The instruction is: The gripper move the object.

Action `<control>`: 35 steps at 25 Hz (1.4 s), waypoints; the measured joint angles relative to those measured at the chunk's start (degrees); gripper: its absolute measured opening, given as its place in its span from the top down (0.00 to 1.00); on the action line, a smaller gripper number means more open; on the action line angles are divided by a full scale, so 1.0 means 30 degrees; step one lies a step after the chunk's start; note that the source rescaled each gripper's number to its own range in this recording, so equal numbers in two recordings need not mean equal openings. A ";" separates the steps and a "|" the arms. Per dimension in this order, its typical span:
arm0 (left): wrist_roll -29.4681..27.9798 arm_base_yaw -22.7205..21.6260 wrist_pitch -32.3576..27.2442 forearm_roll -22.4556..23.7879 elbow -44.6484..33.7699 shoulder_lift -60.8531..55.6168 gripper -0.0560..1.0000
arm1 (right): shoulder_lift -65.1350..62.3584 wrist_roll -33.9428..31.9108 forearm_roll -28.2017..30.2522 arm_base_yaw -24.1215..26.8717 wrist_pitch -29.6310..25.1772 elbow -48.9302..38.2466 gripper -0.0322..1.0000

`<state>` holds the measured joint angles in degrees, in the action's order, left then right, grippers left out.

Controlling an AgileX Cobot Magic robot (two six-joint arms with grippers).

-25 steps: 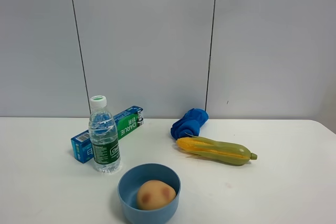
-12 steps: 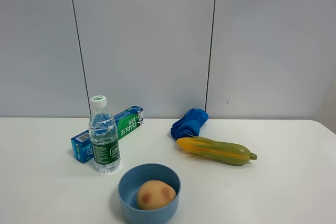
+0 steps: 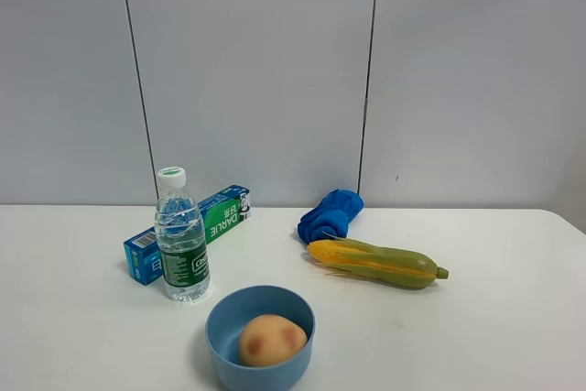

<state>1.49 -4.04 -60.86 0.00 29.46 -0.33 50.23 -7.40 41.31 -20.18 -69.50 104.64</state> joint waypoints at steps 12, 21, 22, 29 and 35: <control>0.0000 0.0000 0.0000 0.0000 0.0000 0.0000 0.00 | -0.0484 0.4096 -1.4648 0.0000 -0.0102 -0.5835 0.26; 0.0000 0.0000 0.0000 0.0000 0.0000 0.0000 0.00 | -0.3087 0.4431 -1.4612 0.0798 0.0807 -1.6297 0.26; 0.0000 0.0000 0.0000 0.0000 0.0000 0.0000 0.00 | -0.3820 0.4416 -1.4193 0.1269 0.1192 -1.7281 0.26; 0.0000 0.0000 0.0000 0.0000 0.0000 0.0000 0.00 | -1.0426 0.3889 -1.2073 0.5591 0.2129 -2.0662 0.26; 0.0000 0.0000 0.0000 0.0000 0.0000 0.0000 0.00 | -1.3904 0.3545 -1.2098 0.7317 0.2265 -2.2571 0.26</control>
<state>1.49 -4.04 -60.86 0.00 29.46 -0.33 8.51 3.23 5.02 1.77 -62.70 36.92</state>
